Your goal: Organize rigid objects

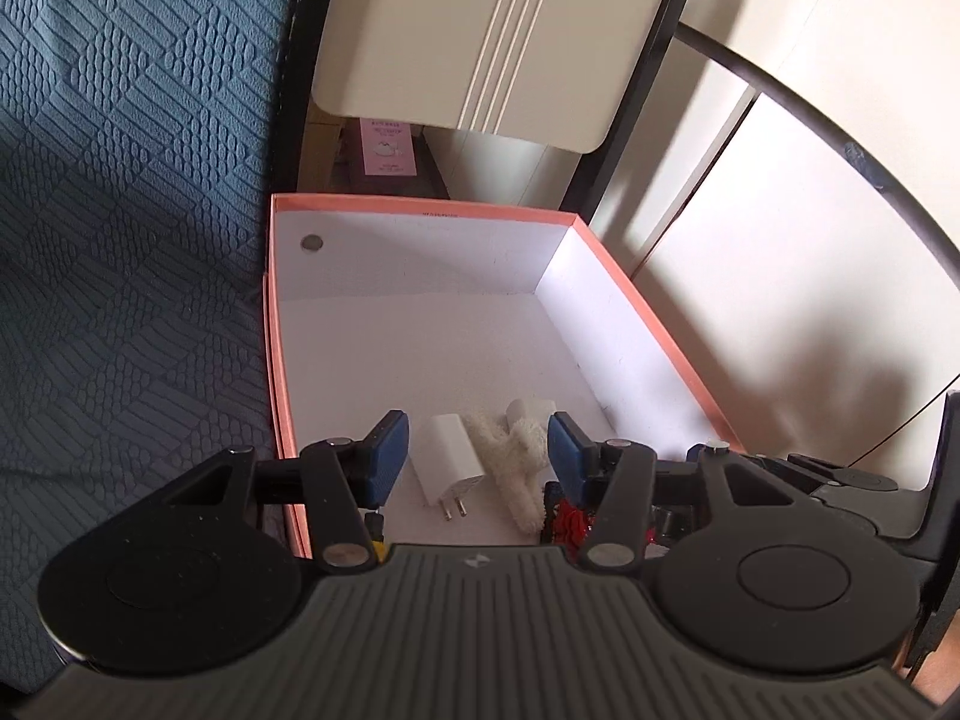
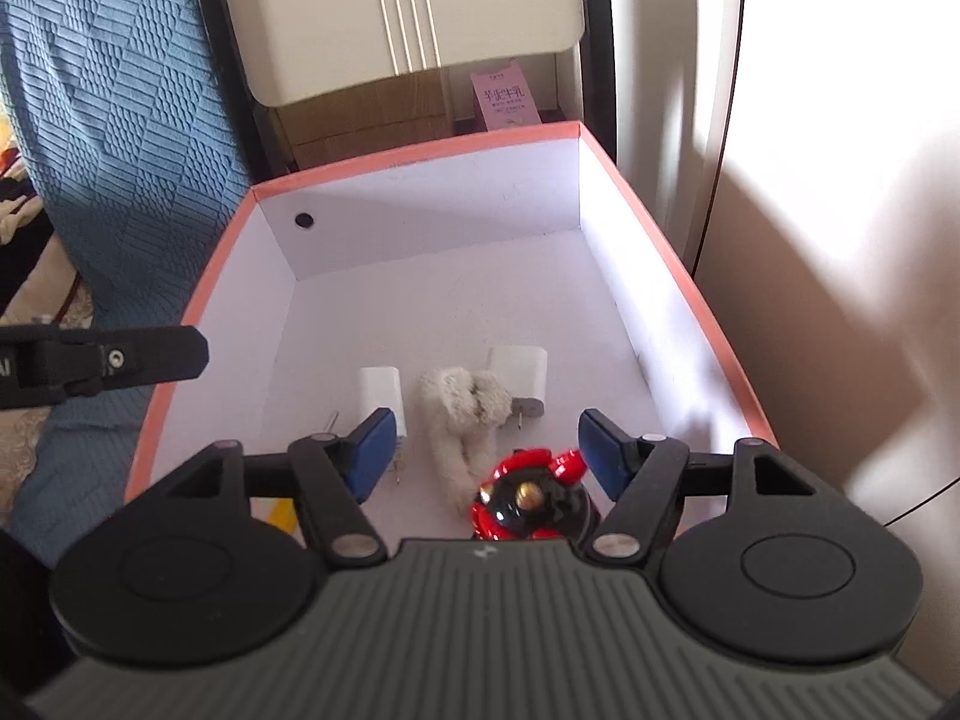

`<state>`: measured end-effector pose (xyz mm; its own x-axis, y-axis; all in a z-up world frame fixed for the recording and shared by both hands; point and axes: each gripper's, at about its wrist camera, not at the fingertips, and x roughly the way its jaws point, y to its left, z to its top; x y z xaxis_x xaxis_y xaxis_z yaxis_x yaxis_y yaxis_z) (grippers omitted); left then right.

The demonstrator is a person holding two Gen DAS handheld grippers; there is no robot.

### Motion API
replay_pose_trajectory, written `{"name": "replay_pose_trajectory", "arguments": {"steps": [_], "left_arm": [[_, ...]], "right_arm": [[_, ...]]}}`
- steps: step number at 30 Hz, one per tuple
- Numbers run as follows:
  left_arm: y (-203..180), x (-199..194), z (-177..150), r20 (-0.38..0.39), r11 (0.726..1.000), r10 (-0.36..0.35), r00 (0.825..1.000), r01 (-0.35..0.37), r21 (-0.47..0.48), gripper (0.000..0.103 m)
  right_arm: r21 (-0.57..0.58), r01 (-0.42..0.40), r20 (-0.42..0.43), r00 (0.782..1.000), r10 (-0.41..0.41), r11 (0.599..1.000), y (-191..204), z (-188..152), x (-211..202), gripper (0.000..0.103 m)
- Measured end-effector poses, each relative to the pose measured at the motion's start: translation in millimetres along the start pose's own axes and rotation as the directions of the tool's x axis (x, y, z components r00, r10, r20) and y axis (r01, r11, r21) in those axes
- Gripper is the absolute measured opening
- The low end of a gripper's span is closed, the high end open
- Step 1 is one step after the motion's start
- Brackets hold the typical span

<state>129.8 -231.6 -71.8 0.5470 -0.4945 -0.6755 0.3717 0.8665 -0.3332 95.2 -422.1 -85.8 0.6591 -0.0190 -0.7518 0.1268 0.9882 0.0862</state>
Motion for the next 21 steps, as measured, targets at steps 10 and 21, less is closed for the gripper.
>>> {"name": "replay_pose_trajectory", "arguments": {"steps": [10,21], "left_arm": [[-7,-94,29,0.178,0.998,-0.023,0.984,0.011,0.068,0.058],[7,-166,17,0.279,0.997,-0.003,0.960,-0.018,0.074,0.058]], "right_arm": [[-0.037,-0.084,0.208,0.974,0.090,0.996,42,33,-84,0.070],[-0.089,-0.123,0.263,0.954,0.142,0.988,79,27,-127,0.070]]}}
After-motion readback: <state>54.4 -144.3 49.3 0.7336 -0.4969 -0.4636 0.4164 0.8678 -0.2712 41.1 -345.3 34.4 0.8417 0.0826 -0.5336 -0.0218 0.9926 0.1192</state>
